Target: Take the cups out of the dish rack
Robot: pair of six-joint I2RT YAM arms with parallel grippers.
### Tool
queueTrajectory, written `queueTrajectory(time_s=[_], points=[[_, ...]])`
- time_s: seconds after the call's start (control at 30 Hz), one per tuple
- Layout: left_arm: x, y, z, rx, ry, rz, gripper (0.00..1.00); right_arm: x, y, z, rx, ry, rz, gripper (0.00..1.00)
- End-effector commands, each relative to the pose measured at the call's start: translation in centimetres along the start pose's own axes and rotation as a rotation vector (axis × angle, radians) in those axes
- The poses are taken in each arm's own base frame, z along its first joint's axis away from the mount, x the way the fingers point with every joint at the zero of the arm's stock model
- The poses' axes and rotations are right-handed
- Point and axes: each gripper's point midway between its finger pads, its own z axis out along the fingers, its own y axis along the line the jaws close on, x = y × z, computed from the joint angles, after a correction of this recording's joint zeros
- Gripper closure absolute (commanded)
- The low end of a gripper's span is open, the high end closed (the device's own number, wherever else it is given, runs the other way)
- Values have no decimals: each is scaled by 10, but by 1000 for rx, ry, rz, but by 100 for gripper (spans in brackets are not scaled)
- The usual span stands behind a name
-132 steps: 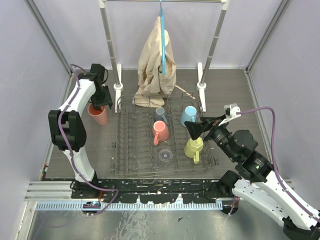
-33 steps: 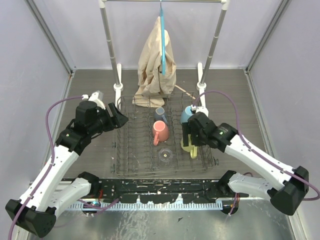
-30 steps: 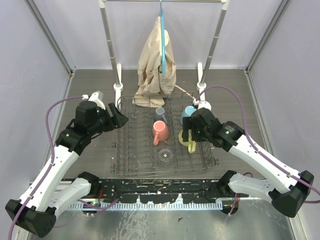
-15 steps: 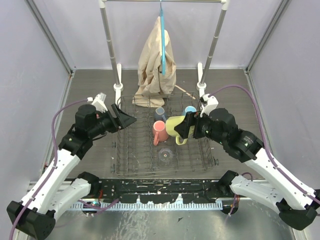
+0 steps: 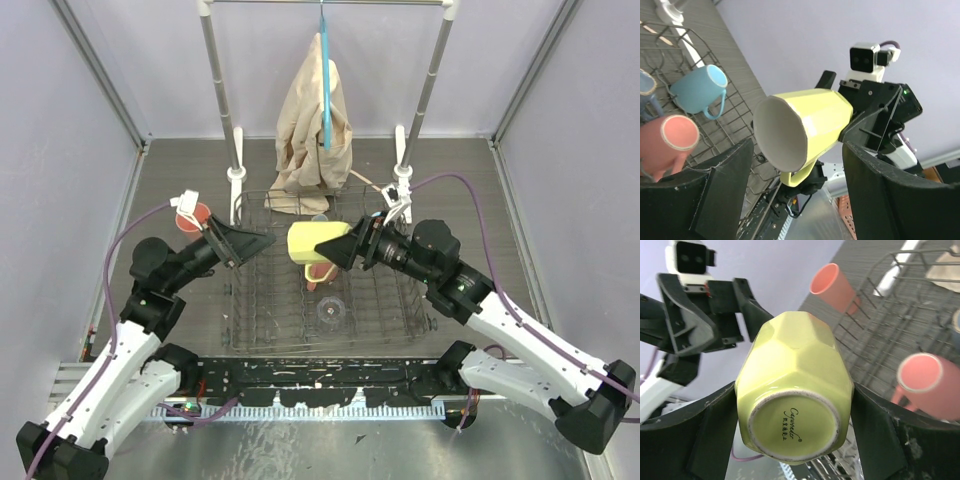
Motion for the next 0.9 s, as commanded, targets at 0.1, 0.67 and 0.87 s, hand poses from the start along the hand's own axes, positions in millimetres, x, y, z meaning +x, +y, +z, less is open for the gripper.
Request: queueTrajectory(time_s=[0.1, 0.67, 0.87], points=[[5, -38, -7, 196, 25, 20, 27, -57, 86, -8, -371, -193, 10, 100], [27, -62, -7, 348, 136, 4, 47, -46, 92, 12, -443, -115, 47, 99], [30, -59, -6, 338, 133, -8, 61, -44, 92, 13, -446, -109, 47, 99]])
